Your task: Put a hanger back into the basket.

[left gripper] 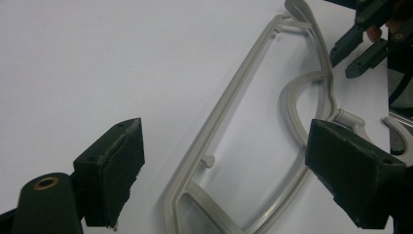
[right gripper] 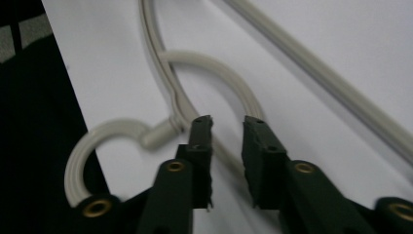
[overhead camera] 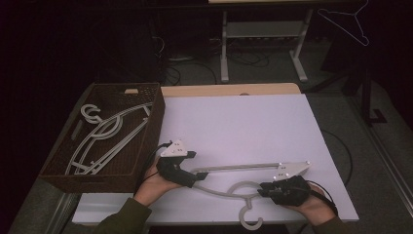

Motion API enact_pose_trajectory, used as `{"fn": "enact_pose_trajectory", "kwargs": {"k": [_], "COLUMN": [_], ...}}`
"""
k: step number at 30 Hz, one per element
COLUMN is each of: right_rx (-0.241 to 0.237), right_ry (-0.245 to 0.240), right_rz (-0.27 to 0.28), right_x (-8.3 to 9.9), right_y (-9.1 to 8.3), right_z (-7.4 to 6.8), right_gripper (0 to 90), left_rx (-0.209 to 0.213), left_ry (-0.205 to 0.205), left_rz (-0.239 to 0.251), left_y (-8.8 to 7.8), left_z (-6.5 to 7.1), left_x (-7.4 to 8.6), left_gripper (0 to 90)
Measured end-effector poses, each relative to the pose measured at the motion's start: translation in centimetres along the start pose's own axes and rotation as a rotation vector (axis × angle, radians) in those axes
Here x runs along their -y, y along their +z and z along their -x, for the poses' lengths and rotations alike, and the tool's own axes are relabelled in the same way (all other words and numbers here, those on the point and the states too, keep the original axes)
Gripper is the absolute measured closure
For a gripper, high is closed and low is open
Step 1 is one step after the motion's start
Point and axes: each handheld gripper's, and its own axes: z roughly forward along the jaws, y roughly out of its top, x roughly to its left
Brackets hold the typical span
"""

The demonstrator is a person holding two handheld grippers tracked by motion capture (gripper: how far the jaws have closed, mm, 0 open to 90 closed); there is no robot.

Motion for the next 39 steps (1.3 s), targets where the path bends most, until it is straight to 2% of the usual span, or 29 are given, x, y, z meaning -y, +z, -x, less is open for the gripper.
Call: {"fn": "enact_pose_trajectory", "kwargs": {"k": [3, 6, 7, 11, 16, 19, 22, 23, 25, 28, 30, 32, 33, 35, 39], "right_rx": [0.029, 0.058, 0.053, 0.099, 0.171, 0.229, 0.256, 0.241, 0.208, 0.098, 0.004, -0.055, -0.075, -0.089, -0.090], "right_ry": [0.001, 0.020, 0.031, 0.022, 0.007, -0.009, 0.020, 0.036, 0.044, 0.045, 0.020, -0.019, -0.022, -0.056, -0.085], "right_rz": [-0.054, -0.091, -0.089, -0.075, -0.065, -0.060, -0.051, -0.039, -0.013, 0.036, 0.062, 0.059, 0.047, 0.022, -0.017], "right_x": [1.0, 1.7, 1.8, 1.4, -0.3, -1.4, -2.1, -2.1, -2.1, -1.9, -1.5, -1.3, -1.3, -1.2, -1.0], "right_y": [-0.2, -0.1, -0.1, 0.3, 1.7, 2.7, 3.3, 3.3, 2.7, 2.0, 1.8, 2.0, 2.1, 2.5, 3.6], "right_z": [0.2, 0.9, 1.2, 2.2, 4.1, 5.9, 7.3, 7.4, 6.7, 4.4, 2.7, 1.1, 0.4, -0.5, -0.8], "right_gripper": [87.5, 89.7, 89.7, 89.8, 89.8, 89.9, 89.8, 89.5, 83.7, 73.4, 71.1, 70.5, 70.2, 70.2, 71.2], "left_rx": [0.002, 0.001, 0.003, 0.002, 0.005, 0.005, 0.004, 0.004, 0.003, -0.001, -0.002, -0.002, 0.000, 0.002, 0.006], "left_ry": [-0.001, 0.001, -0.001, 0.005, 0.003, -0.002, -0.005, -0.001, -0.001, -0.008, -0.007, -0.007, -0.002, 0.000, 0.003], "left_rz": [-0.001, -0.004, -0.002, -0.005, -0.005, -0.005, -0.007, -0.009, -0.005, -0.002, -0.001, 0.000, -0.003, -0.008, -0.010], "left_y": [0.1, 0.1, 0.1, 0.2, 0.3, 0.3, 0.3, 0.2, 0.1, 0.0, 0.0, 0.1, 0.1, 0.2, 0.3], "left_z": [0.0, 0.1, 0.1, 0.1, 0.1, 0.1, 0.1, 0.1, 0.1, 0.0, 0.0, 0.0, 0.1, 0.1, 0.2], "left_x": [0.0, 0.0, 0.0, 0.0, 0.0, 0.0, 0.1, 0.1, 0.1, 0.1, 0.1, 0.1, 0.1, 0.1, 0.1], "left_gripper": [14.4, 14.4, 14.4, 14.4, 14.4, 14.4, 14.4, 14.4, 14.4, 14.4, 14.4, 14.4, 14.4, 14.4, 14.4]}}
